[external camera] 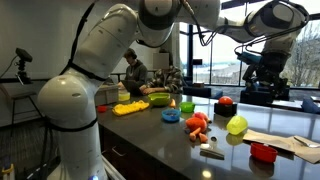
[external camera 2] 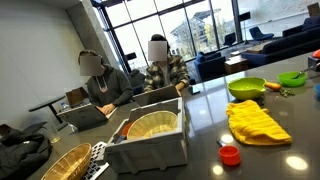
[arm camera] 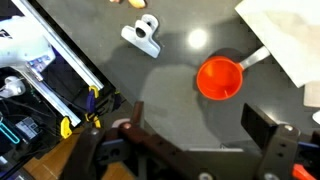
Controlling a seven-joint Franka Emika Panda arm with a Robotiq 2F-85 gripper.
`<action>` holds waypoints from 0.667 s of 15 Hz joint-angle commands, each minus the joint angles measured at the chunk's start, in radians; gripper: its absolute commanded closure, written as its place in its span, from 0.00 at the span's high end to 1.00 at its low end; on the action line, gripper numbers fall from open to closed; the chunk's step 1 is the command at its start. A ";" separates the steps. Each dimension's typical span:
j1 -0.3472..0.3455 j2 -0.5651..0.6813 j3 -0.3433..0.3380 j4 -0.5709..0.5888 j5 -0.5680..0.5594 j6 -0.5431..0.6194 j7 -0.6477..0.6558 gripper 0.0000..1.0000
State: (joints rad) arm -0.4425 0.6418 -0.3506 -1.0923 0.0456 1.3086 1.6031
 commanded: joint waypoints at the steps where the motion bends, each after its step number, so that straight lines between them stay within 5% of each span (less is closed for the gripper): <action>1: 0.040 0.006 -0.037 0.041 -0.093 0.080 0.087 1.00; 10: 0.141 -0.013 -0.116 -0.023 -0.387 0.333 0.369 1.00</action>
State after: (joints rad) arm -0.3425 0.6428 -0.4209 -1.0814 -0.2563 1.5946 1.8850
